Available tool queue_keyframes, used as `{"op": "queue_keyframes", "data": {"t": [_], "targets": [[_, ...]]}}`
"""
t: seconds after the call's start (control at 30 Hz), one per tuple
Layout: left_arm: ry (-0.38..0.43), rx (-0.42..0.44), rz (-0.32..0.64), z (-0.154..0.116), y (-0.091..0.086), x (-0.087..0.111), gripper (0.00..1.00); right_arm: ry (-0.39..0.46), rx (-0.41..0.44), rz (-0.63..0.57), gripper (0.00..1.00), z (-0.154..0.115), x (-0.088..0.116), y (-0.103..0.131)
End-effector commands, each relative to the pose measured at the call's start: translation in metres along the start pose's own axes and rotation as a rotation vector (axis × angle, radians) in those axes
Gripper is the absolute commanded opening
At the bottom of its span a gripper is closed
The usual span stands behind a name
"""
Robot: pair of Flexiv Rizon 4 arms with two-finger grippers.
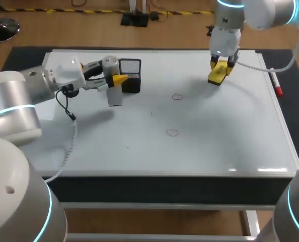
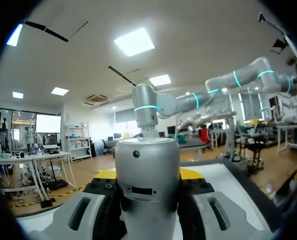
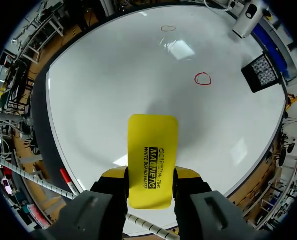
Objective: Pick up the inspection probe, press it on each red-marked spot on the whiteboard one by one, put down the probe, pick up the eraser, and wipe off all the red marks.
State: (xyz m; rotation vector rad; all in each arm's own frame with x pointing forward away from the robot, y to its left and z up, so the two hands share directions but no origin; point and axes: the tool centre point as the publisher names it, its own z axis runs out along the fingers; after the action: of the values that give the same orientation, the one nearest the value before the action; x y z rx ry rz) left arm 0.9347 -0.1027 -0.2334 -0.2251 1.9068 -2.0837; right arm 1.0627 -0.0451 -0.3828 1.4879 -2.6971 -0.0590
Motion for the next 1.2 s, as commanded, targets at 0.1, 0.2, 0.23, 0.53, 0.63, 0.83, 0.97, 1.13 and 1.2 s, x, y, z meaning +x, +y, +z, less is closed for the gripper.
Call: {"op": "queue_keyframes", "data": {"t": [0.1, 0.2, 0.23, 0.53, 0.63, 0.83, 0.97, 1.13, 1.2], "targets": [[0.022, 0.005, -0.027, -0.009, 0.007, -0.007, 0.00, 0.002, 0.001, -0.002, 0.00, -0.001, 0.001, -0.001], [0.000, 0.012, -0.031, -0.013, 0.009, -0.008, 0.00, 0.002, 0.001, -0.002, 0.00, -0.001, 0.001, -0.001], [0.000, 0.012, -0.031, -0.013, 0.009, -0.008, 0.00, 0.002, 0.001, -0.002, 0.00, -0.001, 0.001, -0.001], [0.000, 0.012, -0.031, -0.013, 0.009, -0.008, 0.00, 0.023, 0.051, -0.202, 0.00, -0.008, -0.042, 0.048], [0.000, 0.012, -0.031, -0.013, 0.009, -0.008, 0.00, 0.021, 0.057, -0.254, 0.00, -0.008, -0.057, 0.068], [0.000, 0.012, -0.031, -0.013, 0.009, -0.008, 0.00, 0.003, 0.079, -0.359, 0.00, -0.010, -0.078, 0.110], [0.000, 0.012, -0.031, -0.013, 0.009, -0.008, 0.00, 0.002, 0.085, -0.418, 0.00, -0.005, -0.086, 0.129], [0.000, 0.012, -0.031, -0.013, 0.009, -0.008, 0.00, 0.003, 0.091, -0.483, 0.00, 0.006, -0.092, 0.142], [0.000, 0.012, -0.031, -0.013, 0.009, -0.008, 0.00, -0.004, 0.090, -0.507, 0.00, 0.009, -0.094, 0.147]]}}
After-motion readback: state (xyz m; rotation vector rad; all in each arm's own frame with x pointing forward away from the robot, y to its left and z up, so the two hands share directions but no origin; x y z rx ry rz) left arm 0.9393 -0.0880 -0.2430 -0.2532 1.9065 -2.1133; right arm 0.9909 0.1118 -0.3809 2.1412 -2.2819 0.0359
